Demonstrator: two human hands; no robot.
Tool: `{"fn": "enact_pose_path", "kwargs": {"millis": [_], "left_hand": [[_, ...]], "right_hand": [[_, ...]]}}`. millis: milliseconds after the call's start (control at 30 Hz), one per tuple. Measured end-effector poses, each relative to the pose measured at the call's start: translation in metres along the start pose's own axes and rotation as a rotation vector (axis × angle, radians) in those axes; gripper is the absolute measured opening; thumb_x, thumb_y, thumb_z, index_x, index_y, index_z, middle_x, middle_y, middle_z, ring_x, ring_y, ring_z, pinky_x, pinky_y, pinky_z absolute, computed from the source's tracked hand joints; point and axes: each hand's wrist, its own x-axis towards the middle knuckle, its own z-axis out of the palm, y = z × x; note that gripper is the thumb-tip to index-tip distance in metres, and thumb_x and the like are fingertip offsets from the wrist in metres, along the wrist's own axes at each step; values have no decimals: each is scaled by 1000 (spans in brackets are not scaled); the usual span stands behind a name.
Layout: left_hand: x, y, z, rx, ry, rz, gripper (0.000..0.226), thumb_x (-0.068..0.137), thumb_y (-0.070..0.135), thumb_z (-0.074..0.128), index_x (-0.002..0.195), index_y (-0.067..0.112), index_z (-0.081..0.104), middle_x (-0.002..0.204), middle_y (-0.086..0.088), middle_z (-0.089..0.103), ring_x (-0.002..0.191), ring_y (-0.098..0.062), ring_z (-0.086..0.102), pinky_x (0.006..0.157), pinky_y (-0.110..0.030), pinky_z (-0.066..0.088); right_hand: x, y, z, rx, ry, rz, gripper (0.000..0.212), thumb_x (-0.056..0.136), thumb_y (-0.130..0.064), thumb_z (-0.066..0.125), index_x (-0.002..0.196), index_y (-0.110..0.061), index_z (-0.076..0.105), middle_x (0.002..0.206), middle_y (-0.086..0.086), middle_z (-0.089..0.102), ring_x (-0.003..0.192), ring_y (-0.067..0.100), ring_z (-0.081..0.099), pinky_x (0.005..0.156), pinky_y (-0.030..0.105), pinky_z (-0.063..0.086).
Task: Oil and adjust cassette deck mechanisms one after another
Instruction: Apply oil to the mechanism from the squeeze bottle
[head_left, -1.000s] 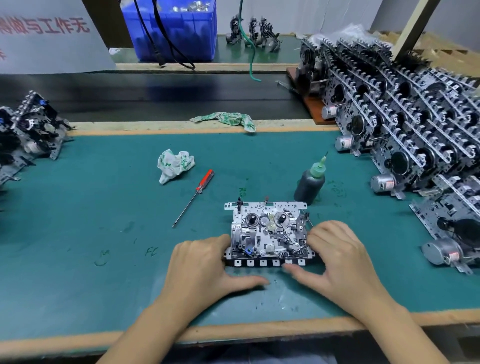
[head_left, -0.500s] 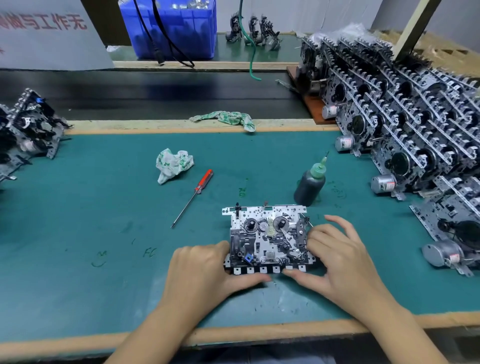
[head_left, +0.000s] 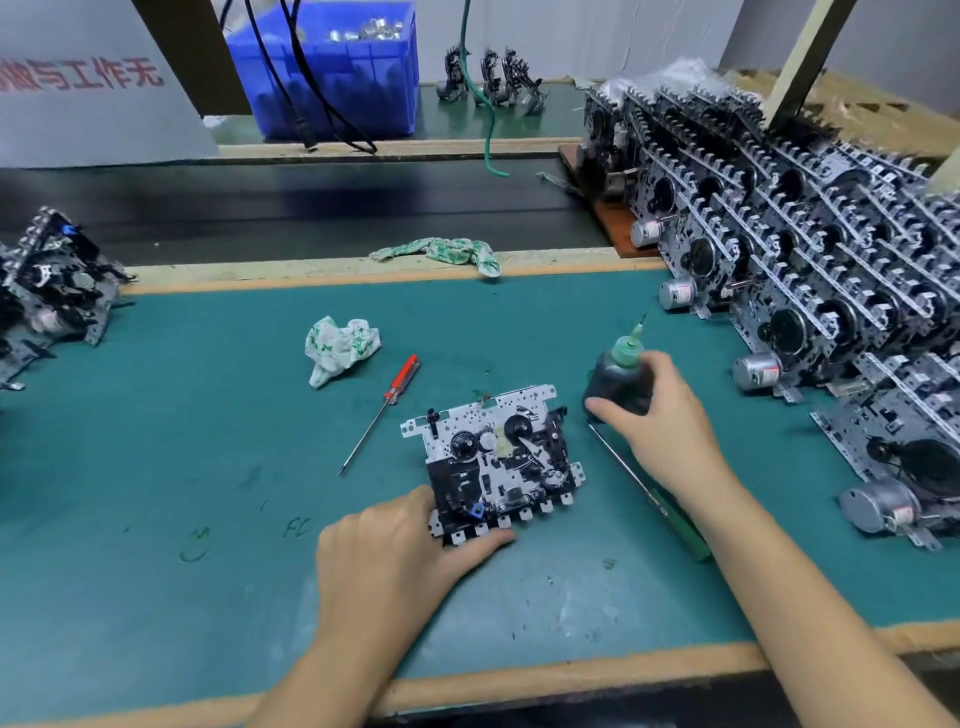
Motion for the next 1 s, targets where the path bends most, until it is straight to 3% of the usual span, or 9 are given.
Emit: {"fn": "enact_pose_path", "kwargs": {"millis": [100, 167, 267, 367, 533, 667, 867, 1000], "left_hand": [[0, 0, 0, -6, -6, 11, 74, 61, 84, 36, 47, 15, 58, 32, 0, 43, 32, -25, 49, 34, -23, 32], [-1, 0, 0, -1, -9, 12, 74, 61, 84, 36, 47, 14, 58, 32, 1, 43, 32, -25, 49, 34, -24, 33], [-1, 0, -1, 14, -22, 5, 74, 62, 84, 35, 47, 15, 57, 32, 2, 42, 32, -23, 49, 34, -25, 33], [-1, 0, -1, 20, -39, 8, 72, 61, 85, 38, 46, 16, 54, 32, 2, 41, 31, -23, 48, 34, -24, 30], [-2, 1, -2, 3, -32, 21, 69, 60, 83, 50, 46, 16, 51, 32, 1, 41, 31, -24, 47, 34, -24, 30], [-4, 2, -1, -14, -19, 23, 66, 63, 78, 46, 47, 14, 45, 34, 2, 41, 31, -25, 46, 33, -26, 31], [-5, 2, -1, -1, -3, 34, 65, 64, 77, 45, 49, 13, 46, 35, 1, 43, 32, -24, 48, 34, -25, 32], [-6, 2, -1, -7, 7, 40, 65, 65, 77, 43, 49, 13, 47, 35, 2, 42, 32, -24, 47, 35, -23, 31]], "right_hand": [[3, 8, 0, 127, -24, 17, 34, 80, -13, 74, 109, -13, 56, 107, 1, 65, 102, 19, 59, 91, 31, 44], [-4, 7, -2, 259, 6, -31, 27, 83, -13, 70, 106, -17, 57, 102, -4, 67, 100, 14, 61, 92, 25, 45], [-22, 2, -3, 228, 165, -202, 29, 85, -27, 64, 107, -30, 45, 81, -20, 58, 72, -6, 55, 66, 5, 40], [-43, -3, -3, 316, 258, -290, 44, 83, -25, 56, 116, -39, 32, 64, -19, 58, 55, -1, 50, 53, 9, 37], [-66, -5, 1, 343, 251, -386, 47, 81, -26, 69, 114, -48, 45, 83, -15, 65, 66, 2, 57, 61, 11, 43], [-76, -3, 3, 441, 229, -349, 40, 77, -28, 68, 104, -49, 48, 66, -13, 62, 51, 1, 46, 48, 11, 37], [-74, -2, -1, 639, 219, -275, 27, 63, -33, 74, 86, -36, 61, 82, -12, 66, 58, 1, 55, 48, 12, 41], [-74, 0, -4, 796, 191, -209, 8, 64, -37, 68, 68, -32, 65, 63, -16, 57, 50, -2, 47, 41, 13, 31]]}}
